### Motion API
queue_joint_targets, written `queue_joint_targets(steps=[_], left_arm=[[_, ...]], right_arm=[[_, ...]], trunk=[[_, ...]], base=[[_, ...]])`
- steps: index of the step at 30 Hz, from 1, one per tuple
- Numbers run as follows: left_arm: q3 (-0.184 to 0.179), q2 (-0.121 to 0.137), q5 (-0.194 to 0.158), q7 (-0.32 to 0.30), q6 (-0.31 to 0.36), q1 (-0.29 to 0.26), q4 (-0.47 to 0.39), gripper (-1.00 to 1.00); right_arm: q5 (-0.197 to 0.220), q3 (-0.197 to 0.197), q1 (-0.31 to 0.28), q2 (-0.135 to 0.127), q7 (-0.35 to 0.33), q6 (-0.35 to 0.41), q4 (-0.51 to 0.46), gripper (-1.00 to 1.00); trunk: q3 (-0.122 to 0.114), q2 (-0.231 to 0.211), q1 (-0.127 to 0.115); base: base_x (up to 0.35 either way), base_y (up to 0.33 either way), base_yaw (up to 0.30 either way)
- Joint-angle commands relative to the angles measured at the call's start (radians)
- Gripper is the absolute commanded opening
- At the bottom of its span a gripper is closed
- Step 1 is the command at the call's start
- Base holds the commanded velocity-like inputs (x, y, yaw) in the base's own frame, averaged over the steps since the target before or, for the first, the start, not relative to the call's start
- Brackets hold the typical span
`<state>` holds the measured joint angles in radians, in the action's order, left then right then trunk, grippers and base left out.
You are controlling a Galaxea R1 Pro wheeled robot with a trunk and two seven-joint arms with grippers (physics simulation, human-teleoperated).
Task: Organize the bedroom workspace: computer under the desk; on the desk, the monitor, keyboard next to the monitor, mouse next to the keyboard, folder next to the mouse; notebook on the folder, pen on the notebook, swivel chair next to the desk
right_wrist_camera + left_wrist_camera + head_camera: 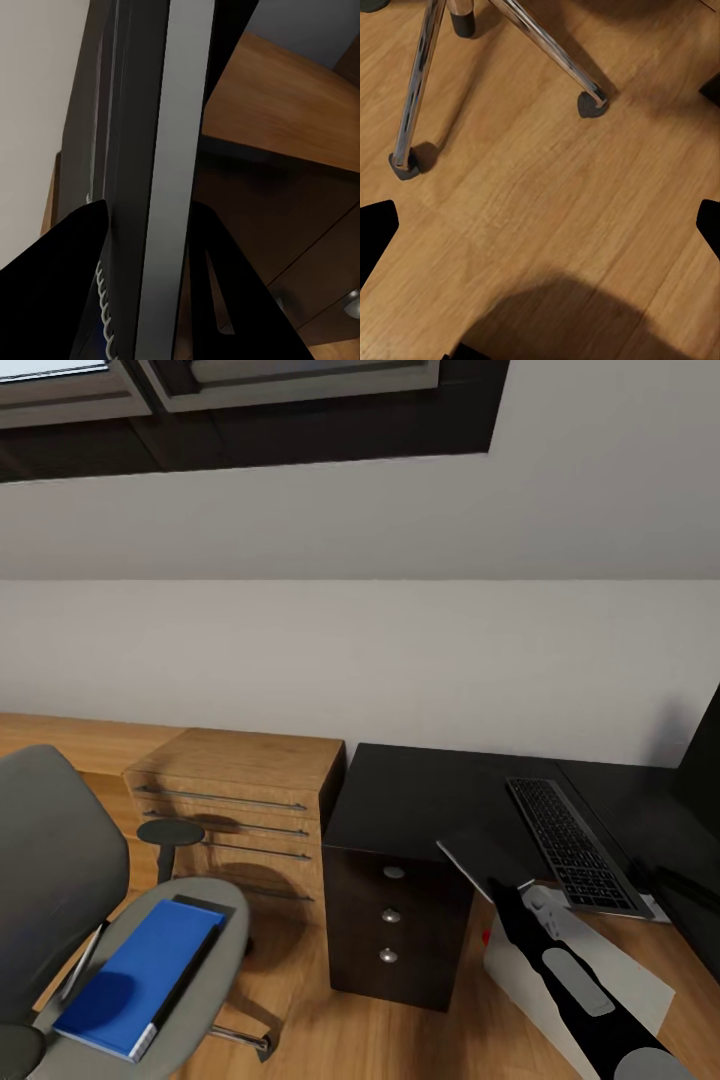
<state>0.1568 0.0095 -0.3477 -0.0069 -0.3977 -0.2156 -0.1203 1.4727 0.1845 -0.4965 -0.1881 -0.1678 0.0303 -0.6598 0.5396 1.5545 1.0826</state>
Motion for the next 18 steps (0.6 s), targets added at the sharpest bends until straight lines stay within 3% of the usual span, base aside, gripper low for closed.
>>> queue_joint_targets(steps=[1,8,18], left_arm=[[0.005,0.000,0.003,-0.001,-0.003,-0.001,0.001,1.00],[0.004,0.000,0.005,-0.002,-0.003,-0.001,0.001,1.00],[0.003,0.000,0.007,-0.004,-0.003,-0.001,0.001,1.00]], right_arm=[[0.011,0.004,0.000,-0.001,-0.003,0.000,0.002,-1.00],[0.011,0.003,0.000,-0.002,-0.003,0.000,0.002,-1.00],[0.011,0.003,-0.001,-0.002,-0.003,0.000,0.002,-1.00]], trunk=[[0.001,0.000,0.000],[0.001,0.000,0.000],[0.001,0.000,0.000]], base=[[0.000,0.000,0.000],[0.007,0.000,0.000],[0.099,0.000,0.000]])
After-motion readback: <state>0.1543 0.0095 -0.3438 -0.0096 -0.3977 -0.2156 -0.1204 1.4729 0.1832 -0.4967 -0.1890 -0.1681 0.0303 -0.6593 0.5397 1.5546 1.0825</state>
